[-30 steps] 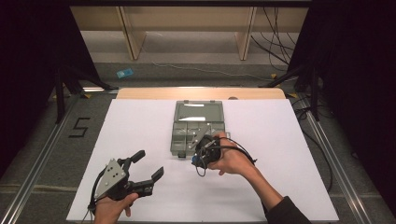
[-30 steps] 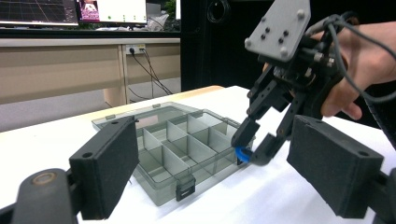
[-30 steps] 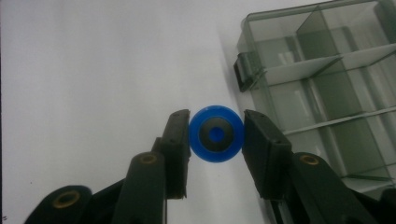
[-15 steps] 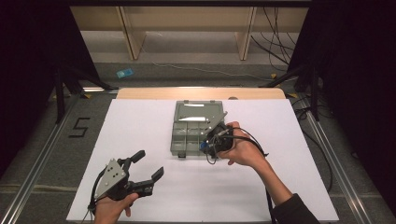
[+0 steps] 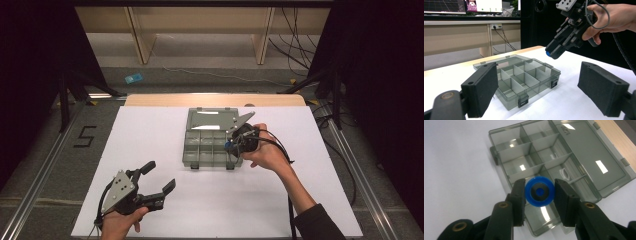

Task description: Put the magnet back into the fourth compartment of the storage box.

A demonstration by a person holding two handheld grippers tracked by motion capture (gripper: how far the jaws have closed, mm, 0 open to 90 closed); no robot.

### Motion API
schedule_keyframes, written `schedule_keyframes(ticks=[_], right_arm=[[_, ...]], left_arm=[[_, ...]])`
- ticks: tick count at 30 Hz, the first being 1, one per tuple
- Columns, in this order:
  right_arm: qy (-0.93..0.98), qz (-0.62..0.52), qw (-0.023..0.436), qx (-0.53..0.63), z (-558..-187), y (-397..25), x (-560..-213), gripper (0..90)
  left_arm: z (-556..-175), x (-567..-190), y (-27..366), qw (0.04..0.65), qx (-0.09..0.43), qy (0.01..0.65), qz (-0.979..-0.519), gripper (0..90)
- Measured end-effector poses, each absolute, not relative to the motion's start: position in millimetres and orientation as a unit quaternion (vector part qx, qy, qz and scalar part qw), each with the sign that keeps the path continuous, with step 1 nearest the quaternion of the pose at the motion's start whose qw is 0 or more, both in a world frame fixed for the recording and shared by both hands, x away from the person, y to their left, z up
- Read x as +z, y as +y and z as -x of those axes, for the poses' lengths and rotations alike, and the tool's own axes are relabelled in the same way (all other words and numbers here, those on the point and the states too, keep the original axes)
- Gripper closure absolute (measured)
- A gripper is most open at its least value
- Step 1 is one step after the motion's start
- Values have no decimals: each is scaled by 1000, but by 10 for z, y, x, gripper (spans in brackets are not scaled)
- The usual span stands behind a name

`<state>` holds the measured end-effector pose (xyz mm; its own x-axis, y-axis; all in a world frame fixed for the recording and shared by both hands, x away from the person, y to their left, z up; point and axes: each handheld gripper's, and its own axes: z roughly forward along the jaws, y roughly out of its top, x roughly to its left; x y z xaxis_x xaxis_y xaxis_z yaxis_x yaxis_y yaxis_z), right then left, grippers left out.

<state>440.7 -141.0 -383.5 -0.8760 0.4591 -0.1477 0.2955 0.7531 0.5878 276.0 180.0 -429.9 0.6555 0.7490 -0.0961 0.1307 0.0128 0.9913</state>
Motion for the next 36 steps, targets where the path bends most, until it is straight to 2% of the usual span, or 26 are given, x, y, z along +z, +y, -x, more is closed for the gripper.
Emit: schedule_keyframes(ticks=[20, 36], right_arm=[[913, -247, 161, 282, -4813, -1515, -4064, 629], [911, -250, 169, 280, -4941, -1547, -4129, 628]], left_arm=[[-2754, -4296, 1805, 629, 247, 334, -657, 157], [-2749, -4295, 1805, 629, 247, 334, -658, 157]])
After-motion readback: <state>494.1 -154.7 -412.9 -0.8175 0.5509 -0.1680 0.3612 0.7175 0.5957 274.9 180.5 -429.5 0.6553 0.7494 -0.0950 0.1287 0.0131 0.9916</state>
